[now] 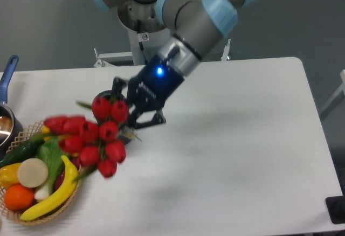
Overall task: Insert the flowers into the vase
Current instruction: 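Swing the held tulips up and over to above the black vase, then align the tulip stems with the vase opening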
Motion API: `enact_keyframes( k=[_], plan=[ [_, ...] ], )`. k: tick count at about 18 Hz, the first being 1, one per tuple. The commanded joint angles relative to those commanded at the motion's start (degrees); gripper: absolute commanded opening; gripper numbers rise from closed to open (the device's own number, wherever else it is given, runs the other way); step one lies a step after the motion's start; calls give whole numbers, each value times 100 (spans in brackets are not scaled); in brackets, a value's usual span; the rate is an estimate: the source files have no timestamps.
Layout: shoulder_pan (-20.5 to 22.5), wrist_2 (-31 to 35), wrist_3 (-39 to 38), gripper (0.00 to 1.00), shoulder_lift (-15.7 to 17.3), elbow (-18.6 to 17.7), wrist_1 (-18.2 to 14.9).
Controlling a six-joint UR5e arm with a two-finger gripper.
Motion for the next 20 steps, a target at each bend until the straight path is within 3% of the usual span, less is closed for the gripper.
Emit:
enact_keyframes(
  k=[5,13,20],
  plan=[
    [9,-377,385,4,255,-315,0],
    [299,-888,914,4,1353,-1607,-9],
    [343,-889,949,4,1520,-1889,0]
  ],
)
